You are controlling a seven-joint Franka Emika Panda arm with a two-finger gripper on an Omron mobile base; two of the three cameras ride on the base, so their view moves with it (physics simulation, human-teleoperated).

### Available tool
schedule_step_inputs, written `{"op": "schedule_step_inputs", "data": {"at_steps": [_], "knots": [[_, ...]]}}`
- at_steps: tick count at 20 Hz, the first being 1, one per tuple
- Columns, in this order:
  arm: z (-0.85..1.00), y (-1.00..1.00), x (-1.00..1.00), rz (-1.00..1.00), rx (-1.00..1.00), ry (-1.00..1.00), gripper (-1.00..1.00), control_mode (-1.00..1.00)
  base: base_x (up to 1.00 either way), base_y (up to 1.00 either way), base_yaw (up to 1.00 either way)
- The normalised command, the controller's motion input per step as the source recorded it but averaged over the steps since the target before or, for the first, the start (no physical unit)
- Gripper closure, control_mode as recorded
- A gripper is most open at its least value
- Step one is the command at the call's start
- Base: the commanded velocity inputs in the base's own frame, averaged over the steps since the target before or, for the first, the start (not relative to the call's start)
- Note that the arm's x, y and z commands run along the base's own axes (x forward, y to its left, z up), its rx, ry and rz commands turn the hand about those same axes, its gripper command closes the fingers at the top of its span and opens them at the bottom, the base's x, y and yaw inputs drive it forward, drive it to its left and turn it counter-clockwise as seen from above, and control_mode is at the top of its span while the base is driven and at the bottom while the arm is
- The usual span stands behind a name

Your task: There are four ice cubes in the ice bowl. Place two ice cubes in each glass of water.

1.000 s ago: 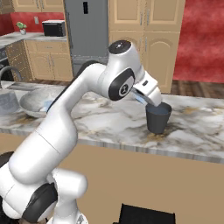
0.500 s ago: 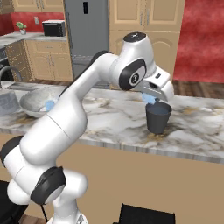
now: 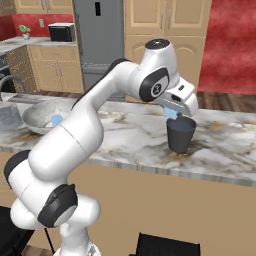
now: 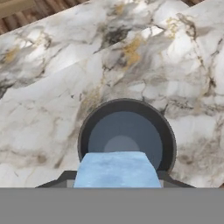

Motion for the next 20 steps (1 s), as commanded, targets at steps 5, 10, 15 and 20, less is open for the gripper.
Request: {"op": "schedule_step_inputs", "data": {"at_steps": [5, 10, 15, 20], "knots": [[-0.19, -0.04, 0.0, 0.0, 0.01, 0.0, 1.0, -1.0, 0.0, 0.0, 0.0], [-0.02, -0.28, 0.02, 0.0, 0.06, 0.0, 1.0, -1.0, 0.0, 0.0, 0.0], [0.0, -0.31, 0.17, 0.0, 0.06, 0.0, 1.0, -1.0, 0.0, 0.0, 0.0], [0.0, -0.05, 0.31, 0.0, 0.03, 0.0, 1.0, -1.0, 0.0, 0.0, 0.0]]}}
